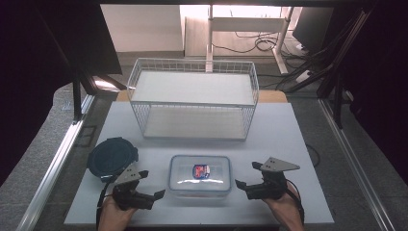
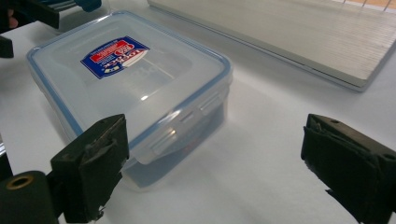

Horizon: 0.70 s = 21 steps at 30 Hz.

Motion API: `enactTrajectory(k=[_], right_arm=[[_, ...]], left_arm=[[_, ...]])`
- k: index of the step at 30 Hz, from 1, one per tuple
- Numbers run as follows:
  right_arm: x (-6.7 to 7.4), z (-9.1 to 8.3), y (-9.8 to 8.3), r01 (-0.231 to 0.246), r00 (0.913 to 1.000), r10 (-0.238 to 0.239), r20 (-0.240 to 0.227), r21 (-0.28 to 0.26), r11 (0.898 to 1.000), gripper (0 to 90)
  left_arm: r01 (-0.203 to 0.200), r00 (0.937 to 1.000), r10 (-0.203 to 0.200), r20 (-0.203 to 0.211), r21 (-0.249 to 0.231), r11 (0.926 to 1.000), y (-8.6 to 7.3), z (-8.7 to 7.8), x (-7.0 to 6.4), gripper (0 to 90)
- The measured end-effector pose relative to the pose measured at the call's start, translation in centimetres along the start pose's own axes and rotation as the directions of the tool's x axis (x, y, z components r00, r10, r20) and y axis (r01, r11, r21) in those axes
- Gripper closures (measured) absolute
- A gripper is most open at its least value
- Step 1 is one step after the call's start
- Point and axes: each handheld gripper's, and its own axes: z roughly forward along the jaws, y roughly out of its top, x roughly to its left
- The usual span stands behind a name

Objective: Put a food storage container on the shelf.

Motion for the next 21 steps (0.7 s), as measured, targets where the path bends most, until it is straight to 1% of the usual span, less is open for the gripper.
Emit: enactTrajectory(k=[2, 4, 5, 6, 9, 10, 12, 13, 14, 16, 18, 19, 20, 21], right_arm=[[0.3, 0.3, 0.3, -0.012, 0.9999, 0.013, -0.008, 0.018, 1.000, 1.6], [0.7, 0.6, 0.5, -0.019, 0.9997, 0.019, 0.014, 0.017, 1.000, 0.0], [0.8, 0.7, 0.6, -0.020, 0.9996, 0.020, 0.022, 0.021, 1.000, 0.0], [0.9, 0.8, 0.8, -0.027, 0.9992, 0.026, 0.029, 0.021, 0.999, 0.0], [1.0, 1.2, 1.4, -0.035, 0.9993, 0.035, 0.015, 0.033, 0.999, 0.0], [1.1, 1.4, 1.6, -0.036, 0.9993, 0.036, 0.000, 0.045, 0.998, 0.0], [1.3, 1.8, 1.9, -0.045, 0.9990, 0.045, -0.001, 0.076, 0.996, 0.0], [1.4, 2.0, 1.9, -0.050, 0.9987, 0.051, -0.007, 0.090, 0.995, 0.8], [1.4, 2.3, 2.0, -0.064, 0.9977, 0.066, -0.018, 0.112, 0.992, 1.1], [1.3, 2.8, 2.0, -0.087, 0.9947, 0.094, -0.043, 0.139, 0.987, 1.2], [1.2, 3.4, 2.0, -0.103, 0.9913, 0.114, -0.065, 0.148, 0.984, 2.1], [1.1, 3.8, 2.1, -0.113, 0.9892, 0.126, -0.074, 0.157, 0.981, 2.3], [1.0, 4.2, 2.1, -0.125, 0.9865, 0.140, -0.085, 0.164, 0.979, 2.4], [0.8, 4.6, 2.1, -0.136, 0.9832, 0.155, -0.097, 0.177, 0.975, 2.4]], left_arm=[[0.018, 0.9998, -0.018, 0.012, 0.003, 0.9998, 0.7, 0.3, 0.1, 3.5], [0.033, 0.9991, -0.034, 0.026, 0.016, 0.9993, 1.4, 0.8, 0.1, 3.4], [0.030, 0.9987, -0.030, 0.041, 0.023, 0.9993, 1.7, 1.0, 0.1, 3.2], [0.028, 0.9985, -0.029, 0.047, 0.031, 0.9991, 1.9, 1.3, 0.0, 3.1], [0.005, 0.9975, -0.009, 0.071, 0.062, 0.9980, 2.6, 2.2, -0.2, 2.3], [-0.006, 0.9971, 0.001, 0.076, 0.069, 0.9976, 2.8, 2.5, -0.3, 1.5], [-0.016, 0.9961, 0.009, 0.088, 0.084, 0.9963, 3.3, 3.0, -0.4, 1.2], [-0.020, 0.9946, 0.011, 0.103, 0.093, 0.9954, 3.6, 3.4, -0.4, 1.2], [-0.025, 0.9940, 0.014, 0.109, 0.103, 0.9944, 3.8, 3.7, -0.4, 1.3], [-0.040, 0.9930, 0.026, 0.115, 0.123, 0.9916, 4.2, 4.3, -0.4, 1.3], [-0.029, 0.9923, 0.012, 0.123, 0.137, 0.9902, 4.6, 5.0, -0.2, 1.3], [-0.022, 0.9931, 0.005, 0.117, 0.145, 0.9893, 4.6, 5.3, 0.0, 0.1], [-0.009, 0.9919, -0.010, 0.127, 0.144, 0.9896, 4.7, 5.5, 0.3, 0.0], [0.020, 0.9880, -0.041, 0.149, 0.140, 0.9899, 4.6, 5.7, 0.8, 0.0]])
